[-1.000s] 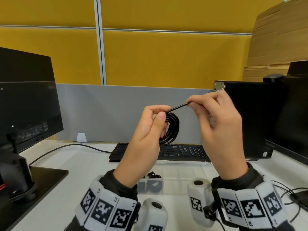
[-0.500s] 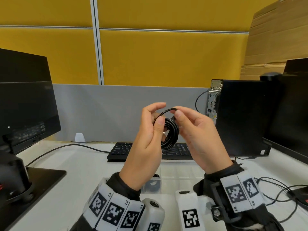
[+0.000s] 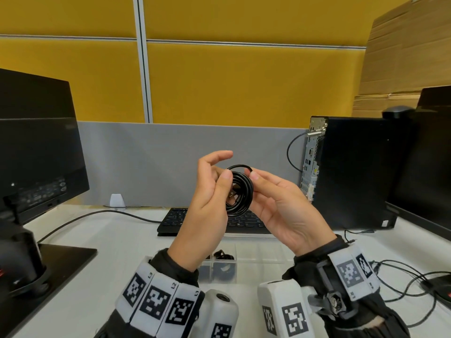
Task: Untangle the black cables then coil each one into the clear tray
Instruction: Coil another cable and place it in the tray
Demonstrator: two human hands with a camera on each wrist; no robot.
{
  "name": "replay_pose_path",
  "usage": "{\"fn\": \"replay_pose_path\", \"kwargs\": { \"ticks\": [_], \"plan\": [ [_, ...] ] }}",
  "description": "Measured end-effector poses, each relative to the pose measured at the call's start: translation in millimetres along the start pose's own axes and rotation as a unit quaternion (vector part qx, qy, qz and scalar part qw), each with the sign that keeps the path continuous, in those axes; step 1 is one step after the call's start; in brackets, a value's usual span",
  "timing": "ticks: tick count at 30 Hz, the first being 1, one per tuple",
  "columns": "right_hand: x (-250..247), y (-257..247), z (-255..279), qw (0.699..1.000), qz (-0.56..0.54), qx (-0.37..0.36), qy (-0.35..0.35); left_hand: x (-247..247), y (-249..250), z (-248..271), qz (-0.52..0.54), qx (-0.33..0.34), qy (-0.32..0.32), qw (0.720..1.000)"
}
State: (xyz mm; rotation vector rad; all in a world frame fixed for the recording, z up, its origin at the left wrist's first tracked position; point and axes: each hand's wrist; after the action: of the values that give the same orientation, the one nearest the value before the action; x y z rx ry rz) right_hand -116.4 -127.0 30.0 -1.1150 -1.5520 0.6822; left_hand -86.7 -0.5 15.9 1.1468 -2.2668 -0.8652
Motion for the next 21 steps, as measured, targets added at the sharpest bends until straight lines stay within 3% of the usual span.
{"fn": "replay_pose_path", "kwargs": {
  "ticks": [8, 16, 19, 21],
  "plan": [
    [-1.4, 1.1, -1.4, 0.998, -0.045, 0.041, -0.025, -5.6, -6.5, -4.2, 0.066, -0.058, -0.004, 0.996],
    [-0.2, 13.4, -5.7, 0.987, -0.074, 0.139, -0.008, -11.1, -14.3, -12.5, 0.121, -0.101, -0.027, 0.987],
    [-1.3, 13.5, -5.0, 0.987, -0.061, 0.146, -0.019, -15.1, -13.8, -14.9, 0.163, -0.132, -0.038, 0.977],
    [0.6, 13.8, -4.1, 0.99, -0.043, 0.134, -0.025, -15.3, -12.8, -15.9, 0.13, -0.132, -0.026, 0.982]
  ]
}}
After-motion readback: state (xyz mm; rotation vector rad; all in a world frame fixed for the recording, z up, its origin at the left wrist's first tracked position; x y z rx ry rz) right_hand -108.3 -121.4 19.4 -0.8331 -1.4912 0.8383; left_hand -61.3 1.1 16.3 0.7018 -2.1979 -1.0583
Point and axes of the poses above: each hand's wrist, its own z-axis away from the middle knuckle, its own x-axis out of the palm, y = z × x, and after that the axes turned 7 degrees about z, right-handed
